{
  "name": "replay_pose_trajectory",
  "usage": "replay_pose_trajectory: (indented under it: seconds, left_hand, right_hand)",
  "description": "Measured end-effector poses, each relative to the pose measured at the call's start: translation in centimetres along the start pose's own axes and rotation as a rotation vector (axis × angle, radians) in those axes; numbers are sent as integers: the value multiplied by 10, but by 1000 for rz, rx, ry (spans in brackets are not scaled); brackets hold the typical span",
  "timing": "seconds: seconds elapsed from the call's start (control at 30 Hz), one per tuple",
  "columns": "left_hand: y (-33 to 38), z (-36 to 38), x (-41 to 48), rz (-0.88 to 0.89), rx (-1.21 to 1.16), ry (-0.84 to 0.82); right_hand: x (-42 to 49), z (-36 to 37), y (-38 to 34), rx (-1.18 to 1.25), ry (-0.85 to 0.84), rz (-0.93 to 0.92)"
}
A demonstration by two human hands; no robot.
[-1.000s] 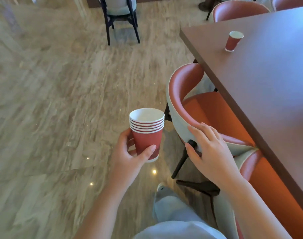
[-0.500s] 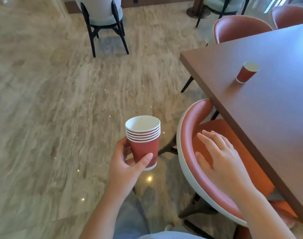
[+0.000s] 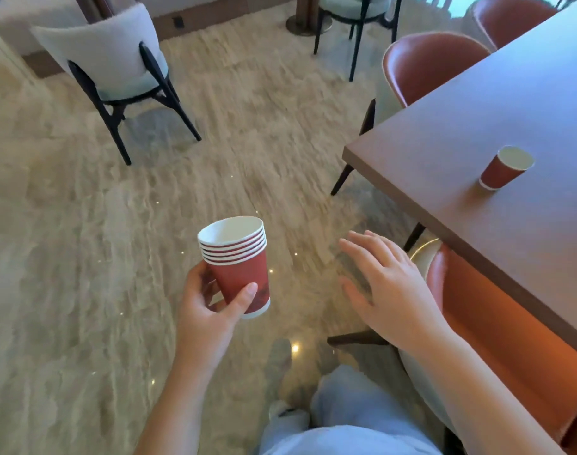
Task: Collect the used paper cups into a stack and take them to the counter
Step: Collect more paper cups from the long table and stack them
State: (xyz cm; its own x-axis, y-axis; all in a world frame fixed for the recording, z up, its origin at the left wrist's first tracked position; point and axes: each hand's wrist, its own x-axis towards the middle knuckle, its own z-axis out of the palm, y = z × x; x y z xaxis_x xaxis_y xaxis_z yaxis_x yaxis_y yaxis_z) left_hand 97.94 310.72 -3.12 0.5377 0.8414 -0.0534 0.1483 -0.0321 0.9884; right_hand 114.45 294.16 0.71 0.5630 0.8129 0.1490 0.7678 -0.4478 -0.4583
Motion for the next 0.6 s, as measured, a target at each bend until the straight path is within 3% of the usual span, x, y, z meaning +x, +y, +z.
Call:
replay_pose_trajectory:
  seconds: [0.17,0.4,0.6]
  left_hand:
    - [5,68,78,16,-16,-208]
    - [44,178,195,47,-7,-458]
    - [64,263,260,29,-20,-675]
  right_hand:
    - [59,-3,38,381,131,254]
    - [131,-24,128,651,363,521]
    - [164,-51,188,737,626,721]
